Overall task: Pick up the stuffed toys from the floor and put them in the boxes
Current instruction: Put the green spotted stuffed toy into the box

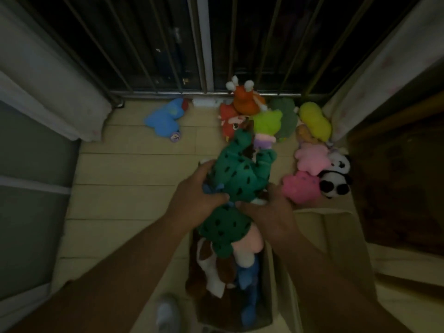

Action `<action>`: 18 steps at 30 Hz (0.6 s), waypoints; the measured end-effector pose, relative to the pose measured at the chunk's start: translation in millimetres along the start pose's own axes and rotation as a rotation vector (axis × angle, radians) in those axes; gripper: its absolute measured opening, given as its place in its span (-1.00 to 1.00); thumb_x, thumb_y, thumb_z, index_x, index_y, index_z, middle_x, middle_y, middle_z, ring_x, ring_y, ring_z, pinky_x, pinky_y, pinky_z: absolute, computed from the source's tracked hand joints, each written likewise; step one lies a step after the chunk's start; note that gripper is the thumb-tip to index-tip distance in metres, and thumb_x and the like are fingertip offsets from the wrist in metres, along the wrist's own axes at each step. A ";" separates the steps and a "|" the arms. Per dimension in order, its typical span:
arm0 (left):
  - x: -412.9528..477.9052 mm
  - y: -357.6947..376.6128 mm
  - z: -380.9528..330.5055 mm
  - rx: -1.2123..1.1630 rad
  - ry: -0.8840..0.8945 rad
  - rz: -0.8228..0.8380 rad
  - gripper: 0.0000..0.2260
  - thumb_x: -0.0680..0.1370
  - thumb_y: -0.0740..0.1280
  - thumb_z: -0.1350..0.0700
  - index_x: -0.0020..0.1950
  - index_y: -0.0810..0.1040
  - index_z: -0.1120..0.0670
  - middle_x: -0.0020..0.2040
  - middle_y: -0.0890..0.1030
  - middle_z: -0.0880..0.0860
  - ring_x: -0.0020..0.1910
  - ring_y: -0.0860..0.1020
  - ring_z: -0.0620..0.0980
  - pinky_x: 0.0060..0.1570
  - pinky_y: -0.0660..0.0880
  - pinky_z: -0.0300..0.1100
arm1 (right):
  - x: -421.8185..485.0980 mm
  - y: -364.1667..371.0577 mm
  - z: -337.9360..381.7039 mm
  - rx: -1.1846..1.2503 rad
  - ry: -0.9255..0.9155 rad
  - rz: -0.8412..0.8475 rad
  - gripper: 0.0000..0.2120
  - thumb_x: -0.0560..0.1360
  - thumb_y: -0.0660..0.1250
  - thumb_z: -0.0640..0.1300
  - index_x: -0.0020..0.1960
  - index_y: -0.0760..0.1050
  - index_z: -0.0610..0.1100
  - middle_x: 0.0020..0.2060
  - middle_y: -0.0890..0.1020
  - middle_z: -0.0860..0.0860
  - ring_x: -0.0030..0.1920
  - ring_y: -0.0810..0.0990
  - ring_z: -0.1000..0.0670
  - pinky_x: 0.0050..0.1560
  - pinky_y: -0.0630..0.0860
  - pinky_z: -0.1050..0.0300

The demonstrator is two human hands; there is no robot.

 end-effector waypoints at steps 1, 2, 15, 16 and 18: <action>-9.6 1.8 12.0 0.018 -0.023 0.011 -0.34 0.40 0.48 0.06 0.42 0.28 -0.21 0.22 0.52 -0.14 0.15 0.51 -0.13 0.10 0.46 -0.24 | -7.8 5.5 -11.7 0.003 0.028 -0.001 -0.35 0.32 0.57 -0.12 0.32 0.36 -0.11 0.13 0.59 0.02 0.11 0.59 -0.02 0.03 0.62 0.03; -19.8 3.4 23.8 0.035 -0.047 0.024 -0.33 0.40 0.48 0.05 0.43 0.27 -0.20 0.24 0.52 -0.13 0.16 0.52 -0.12 0.13 0.47 -0.22 | -16.6 11.4 -23.4 0.005 0.057 -0.013 -0.32 0.30 0.58 -0.10 0.32 0.33 -0.08 0.15 0.57 0.00 0.13 0.59 -0.03 0.06 0.61 -0.03; -90.6 43.1 103.8 0.046 -0.154 0.101 -0.40 0.41 0.45 -0.10 0.39 0.28 -0.25 0.19 0.51 -0.17 0.12 0.52 -0.11 0.16 0.47 -0.13 | -90.6 22.0 -97.8 -0.078 0.093 -0.056 -0.38 0.38 0.51 -0.19 0.34 0.33 0.05 0.01 0.54 0.21 -0.01 0.56 0.16 -0.13 0.56 0.35; -94.2 51.3 104.5 0.032 -0.162 0.107 -0.40 0.42 0.45 -0.09 0.39 0.28 -0.24 0.17 0.50 -0.18 0.13 0.51 -0.11 0.16 0.45 -0.15 | -92.5 16.1 -102.1 -0.083 0.107 -0.045 -0.41 0.39 0.51 -0.19 0.29 0.32 0.09 -0.02 0.53 0.22 -0.04 0.55 0.19 -0.19 0.54 0.40; -99.6 71.9 108.0 0.023 -0.187 0.115 -0.42 0.43 0.43 -0.10 0.39 0.27 -0.23 0.19 0.47 -0.17 0.18 0.49 -0.09 0.16 0.42 -0.16 | -92.8 0.4 -115.8 -0.116 0.145 -0.019 -0.41 0.35 0.54 -0.13 0.29 0.37 0.05 0.03 0.58 0.13 0.04 0.60 0.05 -0.07 0.61 0.22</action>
Point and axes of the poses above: each hand's wrist, its own x-axis towards the middle knuckle, its own y-axis out of the palm, z = x × y, the point moved 1 cm from there along x, towards the middle knuckle
